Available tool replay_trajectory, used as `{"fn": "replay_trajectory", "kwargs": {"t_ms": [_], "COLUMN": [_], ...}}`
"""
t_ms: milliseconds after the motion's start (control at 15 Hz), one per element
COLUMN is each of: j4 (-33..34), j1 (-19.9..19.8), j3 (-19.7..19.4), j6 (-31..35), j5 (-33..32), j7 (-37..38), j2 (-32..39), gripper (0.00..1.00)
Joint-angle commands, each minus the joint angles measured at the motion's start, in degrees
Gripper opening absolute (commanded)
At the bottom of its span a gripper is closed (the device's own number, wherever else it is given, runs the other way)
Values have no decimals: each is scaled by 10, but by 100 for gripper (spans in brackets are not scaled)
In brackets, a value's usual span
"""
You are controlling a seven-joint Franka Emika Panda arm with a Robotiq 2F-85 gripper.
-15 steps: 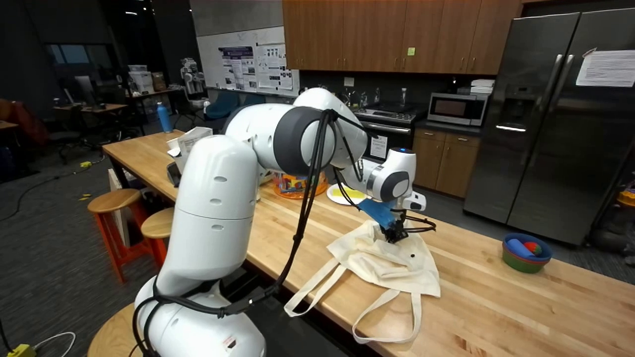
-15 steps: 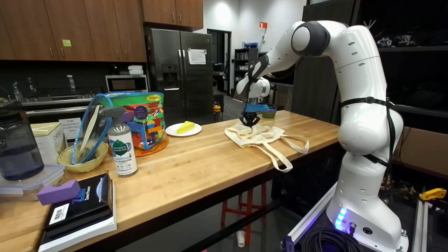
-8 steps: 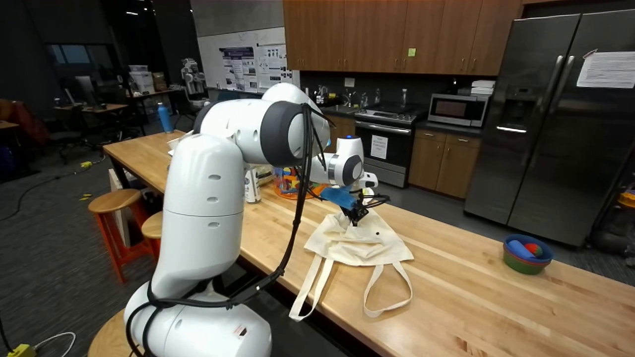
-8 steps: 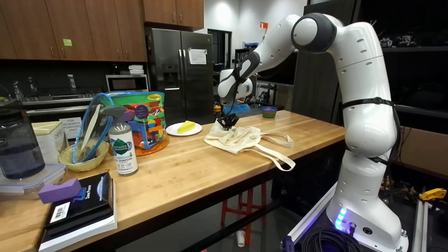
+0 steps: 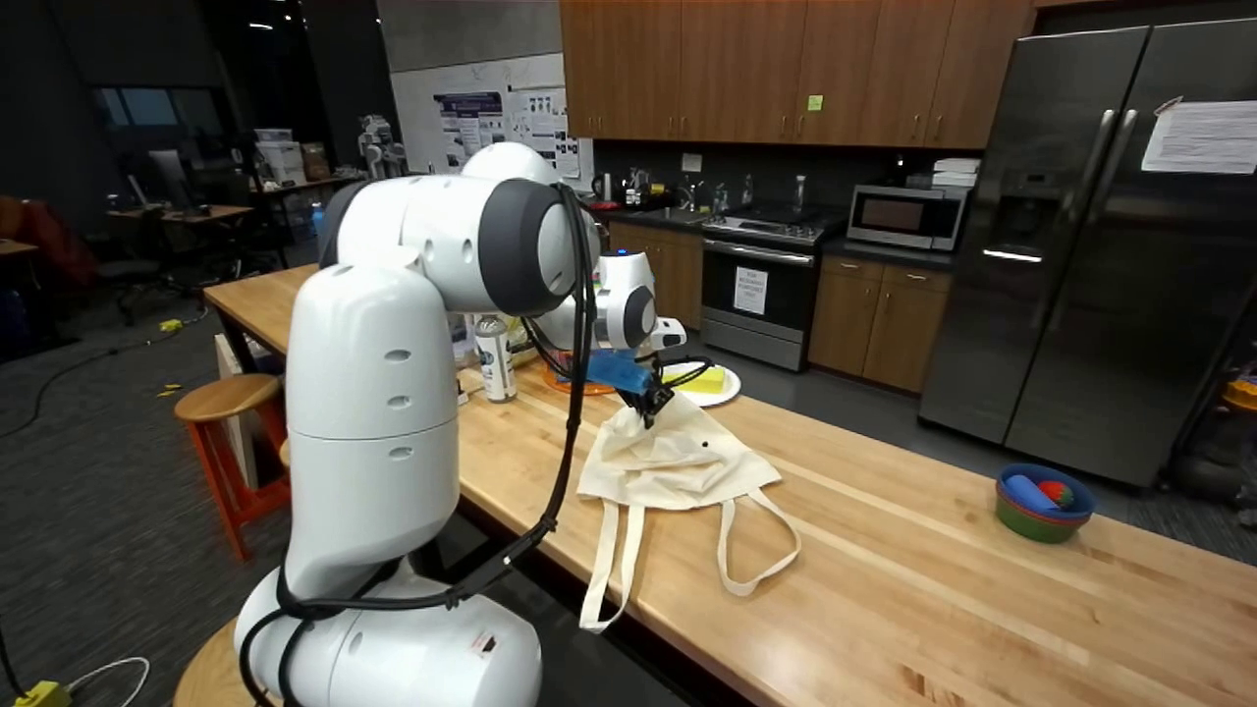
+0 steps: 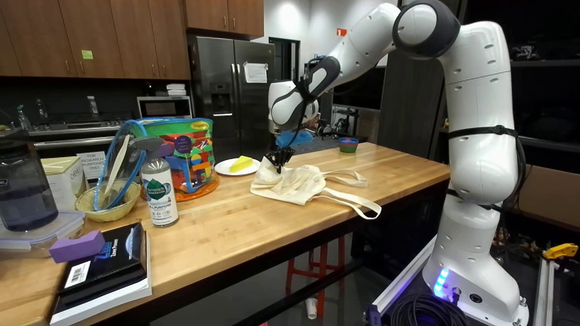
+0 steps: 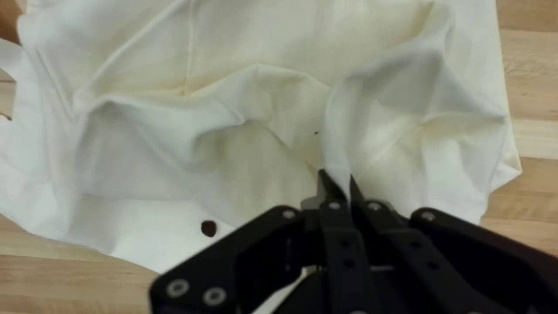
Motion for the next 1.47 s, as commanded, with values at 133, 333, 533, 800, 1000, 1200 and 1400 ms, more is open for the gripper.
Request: {"fn": "replay_trajectory", "kwargs": {"t_ms": [133,333,533,800,1000,1200,1400], "j4": [-65,-90,-109,-133,-144,-145,-141], "j1": [29,48,63,68,61,47,27], "j3": [40,69,96,113,112,100,85], "j6": [13,12,10,8,18,50,75], "j5": [-46,-75,-104,-138,-153,-162,-157], "j7": [19,29,49,78,103,151,173], "j2": [-74,-97,-109,-122,-123,-119,-115], "gripper": [1,1,1,1,1,1,1]}}
